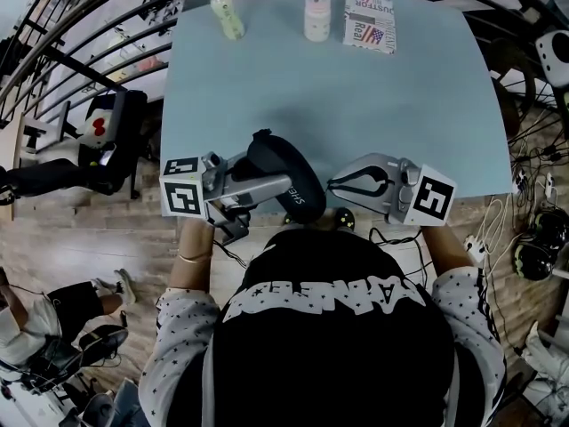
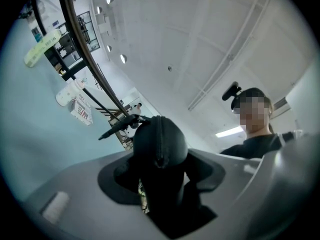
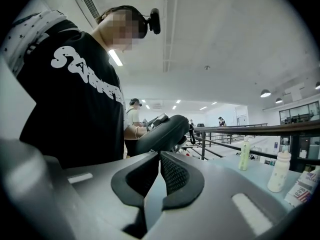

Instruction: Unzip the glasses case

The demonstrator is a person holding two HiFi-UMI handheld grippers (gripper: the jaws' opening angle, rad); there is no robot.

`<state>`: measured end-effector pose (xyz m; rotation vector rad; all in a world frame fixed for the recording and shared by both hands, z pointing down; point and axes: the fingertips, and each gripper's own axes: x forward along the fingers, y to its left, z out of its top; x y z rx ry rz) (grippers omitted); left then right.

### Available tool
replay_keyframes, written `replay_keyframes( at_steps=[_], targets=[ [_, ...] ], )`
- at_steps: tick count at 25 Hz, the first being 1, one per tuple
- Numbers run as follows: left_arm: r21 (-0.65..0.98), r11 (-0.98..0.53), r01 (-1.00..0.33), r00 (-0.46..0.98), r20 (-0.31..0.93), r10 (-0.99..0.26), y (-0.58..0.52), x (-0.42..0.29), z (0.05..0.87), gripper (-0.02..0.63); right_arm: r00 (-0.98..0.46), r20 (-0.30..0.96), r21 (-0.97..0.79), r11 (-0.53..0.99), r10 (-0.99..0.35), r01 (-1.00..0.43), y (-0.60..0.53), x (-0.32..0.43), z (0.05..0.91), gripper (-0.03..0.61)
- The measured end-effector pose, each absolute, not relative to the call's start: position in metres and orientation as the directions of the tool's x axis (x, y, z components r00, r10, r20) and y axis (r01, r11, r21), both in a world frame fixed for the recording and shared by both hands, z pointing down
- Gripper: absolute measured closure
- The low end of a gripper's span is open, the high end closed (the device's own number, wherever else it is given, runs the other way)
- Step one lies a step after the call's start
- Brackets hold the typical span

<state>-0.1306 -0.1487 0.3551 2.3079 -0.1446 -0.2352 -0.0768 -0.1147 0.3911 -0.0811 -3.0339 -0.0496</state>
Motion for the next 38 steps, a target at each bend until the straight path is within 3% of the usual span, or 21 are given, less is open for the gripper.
replay_keyframes(
  at_steps=[14,21,26,38],
  targets=[
    [0.750,-0.657,0.081,0.955,-0.246,-0.163,-0.148,-0.133,0.345,0.614,-0.983,0.106,0.030,0.988,0.146,0.150,-0.098,-0.078,0.387,0.568],
    [0.740,-0.661,0.124,0.944,-0.293,-0.150,-0.147,-0.127,0.337,0.614,-0.985,-0.012,-0.054,0.983,0.172,0.173,-0.098,-0.073,0.378,0.563],
    [0.738,-0.662,0.127,0.951,-0.280,-0.129,-0.148,-0.120,0.340,0.614,-0.974,0.017,-0.037,0.973,0.228,0.227,-0.091,-0.076,0.382,0.560],
    [0.775,-0.625,0.095,0.972,-0.208,-0.109,-0.142,-0.120,0.349,0.614,-0.974,0.078,-0.010,0.977,0.212,0.212,-0.094,-0.079,0.384,0.572]
  ],
)
